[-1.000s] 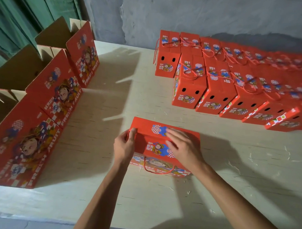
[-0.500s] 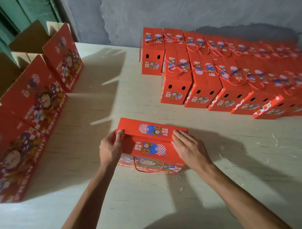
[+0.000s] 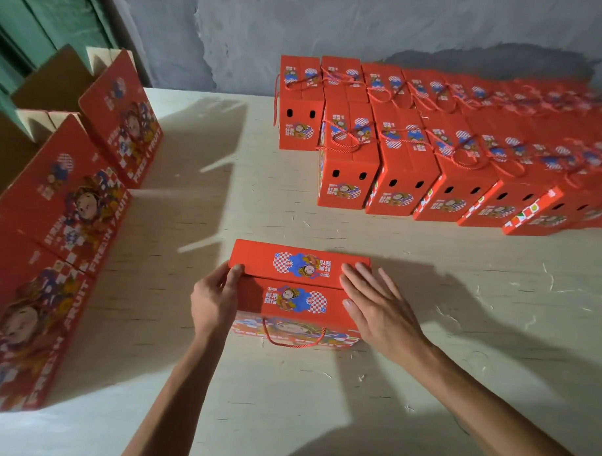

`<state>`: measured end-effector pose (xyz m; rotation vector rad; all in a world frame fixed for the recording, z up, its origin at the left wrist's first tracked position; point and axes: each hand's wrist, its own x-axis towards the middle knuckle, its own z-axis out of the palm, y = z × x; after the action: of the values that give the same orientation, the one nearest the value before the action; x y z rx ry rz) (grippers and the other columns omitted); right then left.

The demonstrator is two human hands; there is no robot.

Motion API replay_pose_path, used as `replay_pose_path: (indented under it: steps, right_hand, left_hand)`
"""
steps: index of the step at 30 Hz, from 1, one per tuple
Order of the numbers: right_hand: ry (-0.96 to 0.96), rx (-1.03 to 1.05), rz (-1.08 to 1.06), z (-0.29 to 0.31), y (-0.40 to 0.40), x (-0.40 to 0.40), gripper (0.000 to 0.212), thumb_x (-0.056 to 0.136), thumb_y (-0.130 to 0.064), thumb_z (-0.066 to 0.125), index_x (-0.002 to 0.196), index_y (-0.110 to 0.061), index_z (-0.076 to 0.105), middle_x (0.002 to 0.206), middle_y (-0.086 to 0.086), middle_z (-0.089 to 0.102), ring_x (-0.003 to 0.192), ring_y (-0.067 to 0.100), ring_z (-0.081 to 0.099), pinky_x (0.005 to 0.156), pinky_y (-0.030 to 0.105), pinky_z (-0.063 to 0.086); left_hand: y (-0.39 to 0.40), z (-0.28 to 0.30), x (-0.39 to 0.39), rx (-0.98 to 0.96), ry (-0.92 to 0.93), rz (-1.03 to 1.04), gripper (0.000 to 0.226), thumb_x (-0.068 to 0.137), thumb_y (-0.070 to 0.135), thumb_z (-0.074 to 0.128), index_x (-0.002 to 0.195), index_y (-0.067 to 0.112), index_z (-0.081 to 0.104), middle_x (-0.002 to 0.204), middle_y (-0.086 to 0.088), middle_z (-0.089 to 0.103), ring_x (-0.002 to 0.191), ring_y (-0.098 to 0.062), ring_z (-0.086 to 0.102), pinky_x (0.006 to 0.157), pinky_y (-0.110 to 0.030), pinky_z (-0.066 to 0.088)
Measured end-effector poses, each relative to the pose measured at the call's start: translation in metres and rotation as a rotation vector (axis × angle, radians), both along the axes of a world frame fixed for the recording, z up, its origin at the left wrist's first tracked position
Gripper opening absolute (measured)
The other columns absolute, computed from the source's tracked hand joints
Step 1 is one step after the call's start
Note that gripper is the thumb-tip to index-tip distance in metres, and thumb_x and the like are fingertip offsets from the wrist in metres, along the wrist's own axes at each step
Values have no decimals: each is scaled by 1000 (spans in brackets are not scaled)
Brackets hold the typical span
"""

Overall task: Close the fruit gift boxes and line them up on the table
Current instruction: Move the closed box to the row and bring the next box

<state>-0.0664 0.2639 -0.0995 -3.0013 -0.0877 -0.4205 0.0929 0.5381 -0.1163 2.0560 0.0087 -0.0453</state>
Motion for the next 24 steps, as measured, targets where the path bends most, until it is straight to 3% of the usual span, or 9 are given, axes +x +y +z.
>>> replay_pose_path:
  steps: [3, 6, 8, 10, 13, 16, 19, 24]
  right_hand:
    - [-18, 316, -37, -1, 4, 7, 39, 107, -30, 51, 137, -9, 65, 156, 2, 49, 149, 19, 38, 119, 44, 37]
    - [-98, 703, -263, -2, 9, 17, 23, 100, -20, 66, 119, -11, 76, 152, 2, 51, 145, 13, 42, 117, 30, 35]
    - [-85, 902, -471, -5, 12, 22, 32, 99, -24, 67, 130, -15, 67, 146, 0, 53, 139, 12, 48, 110, 27, 39]
    - [40, 1049, -649, -7, 17, 24, 44, 101, -41, 60, 140, -21, 53, 131, -3, 63, 117, 15, 63, 95, 30, 48]
    - [139, 1055, -722, -16, 21, 24, 38, 103, -52, 48, 121, -21, 59, 106, 2, 72, 96, 24, 70, 81, 35, 53]
    - [91, 1039, -705, -19, 21, 24, 35, 104, -51, 46, 114, -22, 63, 101, 3, 72, 92, 23, 69, 83, 40, 56]
    - [73, 1023, -684, -19, 19, 25, 34, 105, -49, 46, 111, -22, 65, 96, 0, 73, 88, 22, 69, 80, 39, 56]
    - [49, 1063, -775, -20, 20, 25, 47, 109, -49, 33, 107, -18, 68, 94, -7, 72, 86, 16, 65, 79, 31, 45]
  left_hand:
    - [0, 0, -3, -61, 22, 13, 38, 95, 51, 59, 86, 16, 69, 64, -1, 62, 60, -14, 48, 59, -33, 41]
    - [-1, 0, -3, -266, 224, 25, 24, 96, 46, 67, 88, 26, 78, 80, 4, 76, 75, -14, 67, 74, -35, 55]
    - [0, 1, 0, -282, 336, 10, 26, 96, 48, 67, 89, 25, 78, 85, 0, 79, 86, -23, 74, 83, -41, 59]
    - [1, 2, 4, -271, 363, -16, 31, 97, 48, 64, 88, 22, 77, 87, -4, 79, 91, -28, 75, 86, -45, 60]
    - [2, -2, 9, -299, 401, -13, 28, 98, 44, 65, 92, 20, 77, 94, -10, 79, 95, -31, 75, 89, -50, 60]
    - [4, -6, 13, -384, 459, 46, 20, 92, 38, 74, 102, 21, 78, 87, -2, 80, 81, -21, 77, 73, -36, 62]
    - [3, -4, 21, -384, 428, 72, 8, 89, 30, 77, 95, 26, 80, 79, 5, 79, 69, -10, 75, 58, -23, 57]
    - [-2, -3, 11, -317, 340, 78, 11, 94, 32, 69, 93, 31, 80, 78, 8, 77, 70, -12, 70, 69, -27, 56]
